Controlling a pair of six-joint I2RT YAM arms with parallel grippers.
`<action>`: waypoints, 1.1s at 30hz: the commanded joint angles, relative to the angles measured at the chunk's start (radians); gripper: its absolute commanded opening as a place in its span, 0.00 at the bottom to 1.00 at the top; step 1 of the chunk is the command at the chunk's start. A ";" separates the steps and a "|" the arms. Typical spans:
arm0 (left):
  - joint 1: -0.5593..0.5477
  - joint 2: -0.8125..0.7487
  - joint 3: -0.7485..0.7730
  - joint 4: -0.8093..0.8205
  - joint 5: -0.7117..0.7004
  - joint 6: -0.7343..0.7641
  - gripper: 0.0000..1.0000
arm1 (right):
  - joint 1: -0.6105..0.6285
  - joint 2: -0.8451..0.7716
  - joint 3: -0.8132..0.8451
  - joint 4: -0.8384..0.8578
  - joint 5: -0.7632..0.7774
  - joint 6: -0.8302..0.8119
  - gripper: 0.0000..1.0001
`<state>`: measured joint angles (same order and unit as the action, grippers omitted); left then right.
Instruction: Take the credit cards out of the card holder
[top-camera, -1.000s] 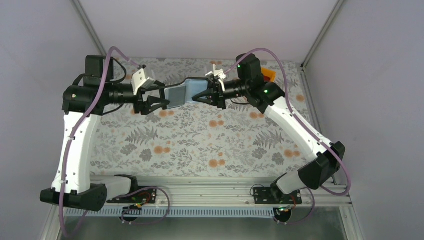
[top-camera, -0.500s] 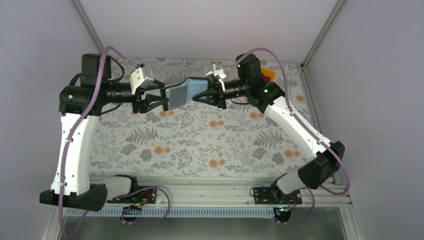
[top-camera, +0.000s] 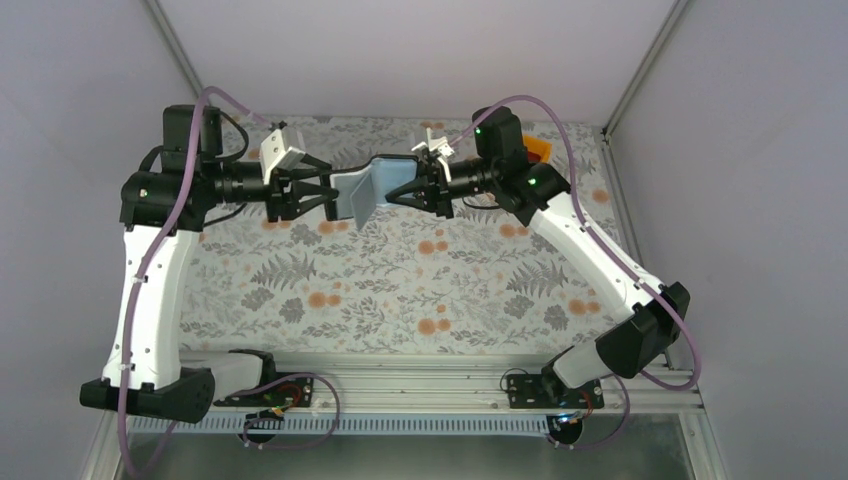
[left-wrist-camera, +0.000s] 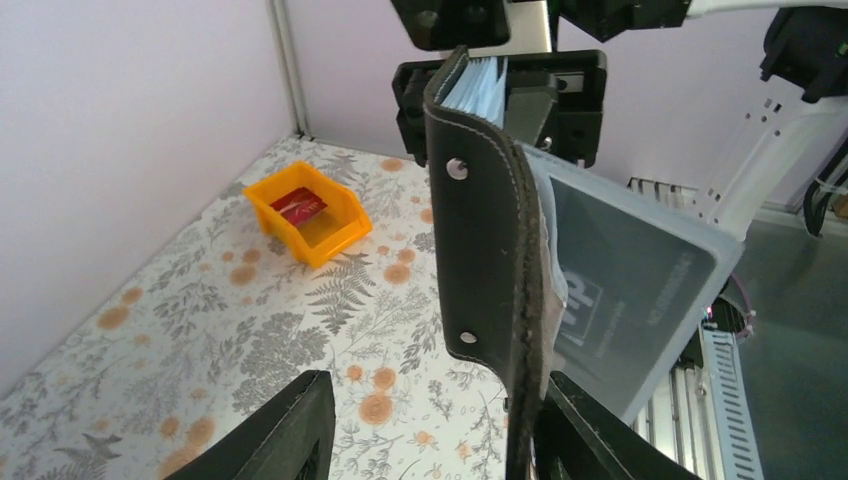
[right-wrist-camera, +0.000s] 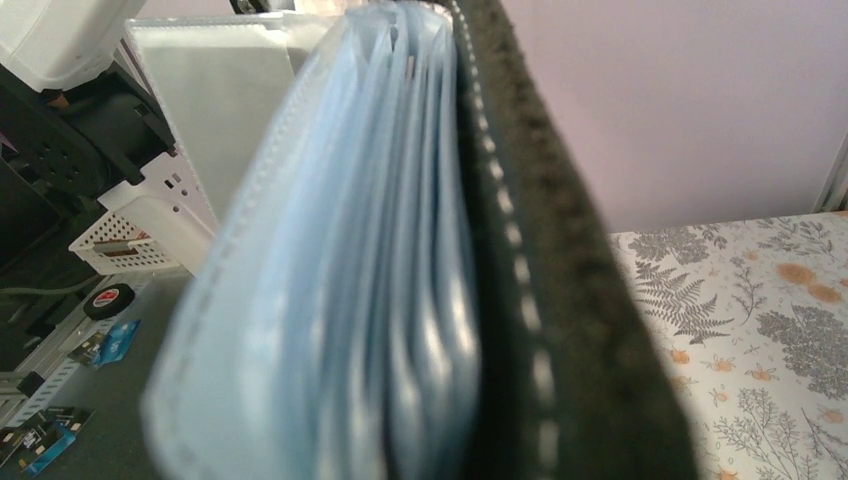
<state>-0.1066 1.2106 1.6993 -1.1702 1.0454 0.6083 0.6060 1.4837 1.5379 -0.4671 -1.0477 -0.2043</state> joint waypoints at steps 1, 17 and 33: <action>-0.002 -0.002 -0.046 0.102 0.000 -0.113 0.51 | -0.005 0.011 0.034 0.080 -0.029 0.082 0.04; -0.005 0.031 -0.111 0.152 0.002 -0.183 0.66 | 0.062 0.116 0.100 0.134 0.090 0.192 0.04; -0.001 0.009 -0.137 0.170 -0.259 -0.213 0.02 | -0.106 -0.009 -0.095 0.091 0.142 0.106 0.81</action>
<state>-0.1123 1.2430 1.5764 -1.0256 0.8295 0.4068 0.5053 1.5185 1.4441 -0.3733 -0.9382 -0.0738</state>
